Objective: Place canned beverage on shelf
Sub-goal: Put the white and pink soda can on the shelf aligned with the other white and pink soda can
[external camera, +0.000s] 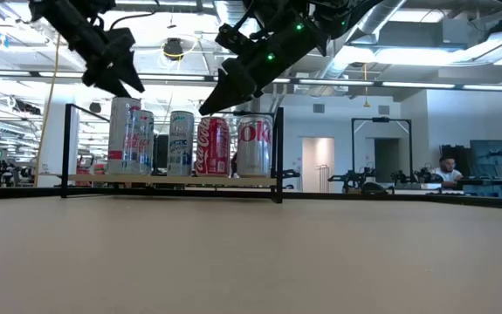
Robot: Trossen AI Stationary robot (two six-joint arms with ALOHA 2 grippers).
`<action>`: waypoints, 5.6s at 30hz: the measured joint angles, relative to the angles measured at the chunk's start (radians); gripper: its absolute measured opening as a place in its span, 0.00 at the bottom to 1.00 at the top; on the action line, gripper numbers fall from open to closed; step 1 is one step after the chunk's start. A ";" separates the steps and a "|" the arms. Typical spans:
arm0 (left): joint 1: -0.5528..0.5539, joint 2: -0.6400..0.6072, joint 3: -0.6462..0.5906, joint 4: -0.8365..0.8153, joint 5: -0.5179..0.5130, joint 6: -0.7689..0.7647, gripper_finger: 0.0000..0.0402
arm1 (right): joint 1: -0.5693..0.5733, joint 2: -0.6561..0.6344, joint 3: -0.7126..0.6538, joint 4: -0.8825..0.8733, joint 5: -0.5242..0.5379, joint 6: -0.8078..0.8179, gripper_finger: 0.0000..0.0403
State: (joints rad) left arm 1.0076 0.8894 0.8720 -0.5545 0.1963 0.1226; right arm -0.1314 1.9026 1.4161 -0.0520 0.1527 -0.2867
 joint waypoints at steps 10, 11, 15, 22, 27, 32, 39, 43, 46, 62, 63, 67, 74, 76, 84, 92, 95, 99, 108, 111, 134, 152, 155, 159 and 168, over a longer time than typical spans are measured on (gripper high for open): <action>0.000 0.000 0.120 -0.015 -0.083 -0.004 0.83 | 0.001 0.000 0.000 0.000 -0.033 0.000 0.95; 0.000 0.000 0.127 -0.016 -0.083 -0.013 0.83 | 0.002 0.000 0.000 0.000 -0.033 0.000 0.95; -0.001 0.000 0.141 -0.037 -0.091 -0.074 0.83 | 0.003 0.000 0.000 0.000 -0.034 0.000 0.95; -0.001 0.000 0.147 -0.164 -0.155 -0.172 0.83 | 0.003 0.000 0.000 0.000 -0.035 -0.002 0.95; -0.013 0.018 0.148 -0.232 -0.149 -0.215 0.83 | 0.003 0.000 0.000 0.000 -0.038 -0.002 0.95; -0.054 0.046 0.148 -0.251 -0.146 -0.228 0.83 | 0.003 0.000 0.000 0.000 -0.046 -0.002 0.95; -0.106 0.069 0.148 -0.249 -0.157 -0.248 0.83 | 0.006 0.000 0.000 -0.001 -0.047 -0.002 0.95; -0.124 0.073 0.147 -0.247 -0.189 -0.256 0.83 | 0.006 0.000 0.000 -0.002 -0.048 -0.002 0.95; -0.136 0.073 0.131 -0.238 -0.202 -0.262 0.83 | 0.006 0.000 0.000 -0.003 -0.047 -0.002 0.95; -0.170 0.086 0.107 -0.206 -0.234 -0.263 0.83 | 0.006 0.000 0.000 -0.021 -0.048 0.000 0.95; -0.176 0.090 0.107 -0.205 -0.236 -0.263 0.83 | 0.006 0.000 0.000 -0.022 -0.048 0.000 0.95; -0.191 0.095 0.107 -0.204 -0.277 -0.257 0.83 | 0.006 0.000 0.000 -0.023 -0.048 0.000 0.95; -0.200 0.095 0.107 -0.206 -0.300 -0.240 0.83 | 0.006 0.000 0.000 -0.023 -0.048 0.000 0.95; -0.200 0.095 0.107 -0.207 -0.300 -0.240 0.83 | 0.006 0.000 0.000 -0.023 -0.048 0.000 0.95; -0.199 0.095 0.107 -0.237 -0.309 -0.239 0.82 | 0.006 0.000 0.000 -0.023 -0.048 -0.001 0.95; -0.200 0.095 0.107 -0.236 -0.307 -0.236 0.66 | 0.006 0.000 0.000 -0.023 -0.048 -0.001 0.95; -0.199 0.094 0.107 -0.239 -0.307 -0.221 0.60 | 0.006 0.000 0.000 -0.023 -0.048 -0.001 0.95; -0.199 0.093 0.107 -0.241 -0.306 -0.210 0.58 | 0.006 0.000 0.000 -0.023 -0.048 -0.001 0.95; -0.195 0.093 0.107 -0.241 -0.258 -0.083 0.59 | 0.006 0.000 0.000 -0.023 -0.048 -0.001 0.95; -0.182 0.093 0.107 -0.243 -0.219 -0.018 0.59 | 0.006 0.000 0.000 -0.023 -0.048 -0.001 0.95; -0.080 0.096 0.156 -0.371 0.038 0.364 0.58 | 0.007 0.000 0.000 -0.025 -0.048 -0.002 0.95; -0.064 0.188 0.166 -0.364 -0.002 0.521 0.58 | 0.005 0.000 -0.001 -0.016 -0.048 -0.040 0.95; -0.063 0.186 0.166 -0.371 -0.020 0.523 0.58 | 0.005 0.000 -0.001 -0.023 -0.048 -0.048 0.95; -0.063 0.176 0.164 -0.387 -0.037 0.512 0.63 | 0.005 0.000 -0.001 -0.032 -0.048 -0.052 0.95; -0.063 0.174 0.163 -0.403 -0.036 0.502 0.63 | 0.007 0.000 -0.001 -0.040 -0.048 -0.029 0.95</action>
State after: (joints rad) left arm 0.9443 1.0637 1.0347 -0.9577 0.1602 0.6242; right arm -0.1249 1.9026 1.4155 -0.0921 0.1043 -0.3153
